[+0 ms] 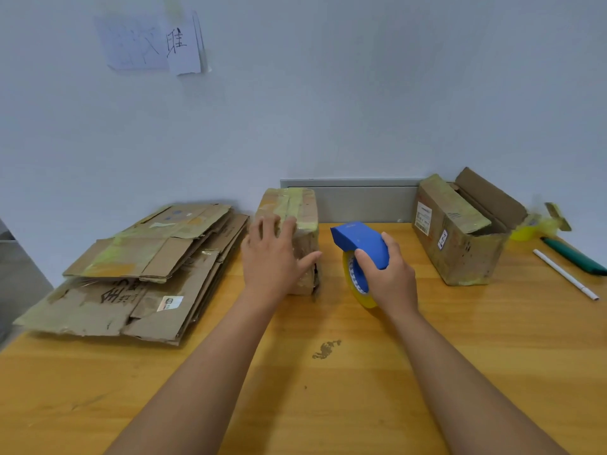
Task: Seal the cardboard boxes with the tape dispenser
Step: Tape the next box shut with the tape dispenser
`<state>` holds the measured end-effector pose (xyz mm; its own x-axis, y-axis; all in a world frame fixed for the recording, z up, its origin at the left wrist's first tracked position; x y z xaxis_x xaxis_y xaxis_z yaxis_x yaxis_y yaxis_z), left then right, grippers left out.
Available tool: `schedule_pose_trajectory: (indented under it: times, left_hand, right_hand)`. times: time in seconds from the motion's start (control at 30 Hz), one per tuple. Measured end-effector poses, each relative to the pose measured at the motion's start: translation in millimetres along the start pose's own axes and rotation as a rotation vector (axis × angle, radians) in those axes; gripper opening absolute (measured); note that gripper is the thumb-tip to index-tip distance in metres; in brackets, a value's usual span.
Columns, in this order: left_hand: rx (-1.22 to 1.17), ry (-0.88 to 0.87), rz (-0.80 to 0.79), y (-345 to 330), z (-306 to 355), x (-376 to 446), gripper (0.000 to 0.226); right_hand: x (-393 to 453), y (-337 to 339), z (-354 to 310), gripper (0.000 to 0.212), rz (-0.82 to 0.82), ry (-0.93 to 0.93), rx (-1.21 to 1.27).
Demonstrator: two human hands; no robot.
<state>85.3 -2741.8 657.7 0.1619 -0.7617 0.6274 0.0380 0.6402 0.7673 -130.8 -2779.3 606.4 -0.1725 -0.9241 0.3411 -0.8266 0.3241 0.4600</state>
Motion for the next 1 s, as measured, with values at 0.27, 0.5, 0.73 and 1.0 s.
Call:
schedule_pose_trajectory:
  times: [0.27,0.5,0.73,1.0]
  left_hand:
    - [-0.327,0.101,-0.02,13,-19,17,0.046]
    - [-0.433,0.02,-0.062,5,-28,26,0.039]
    - [-0.297,-0.084,-0.086,7,-33,29,0.057]
    - [-0.22,-0.066,0.011,7,-34,25,0.047]
  right_hand:
    - [1,-1,-1,0.071,-0.012,-0.005,-0.011]
    - [1,-1,-2,0.069,-0.013,-0.01,-0.014]
    - [2,-1,-2,0.069,-0.01,-0.003,-0.036]
    - [2,-3,-2,0.071,-0.004,-0.012,-0.032]
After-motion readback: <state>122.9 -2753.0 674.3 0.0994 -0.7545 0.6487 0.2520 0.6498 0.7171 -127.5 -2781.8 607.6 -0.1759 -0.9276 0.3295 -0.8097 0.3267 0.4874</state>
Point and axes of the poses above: each hand's wrist, its own x-axis towards the middle knuckle, its own y-axis out of the back of the hand, z = x × y, the point moved 3 cm from there along x, towards the middle knuckle, and after that the axes turned 2 degrees about z, right-handed, at the moved point
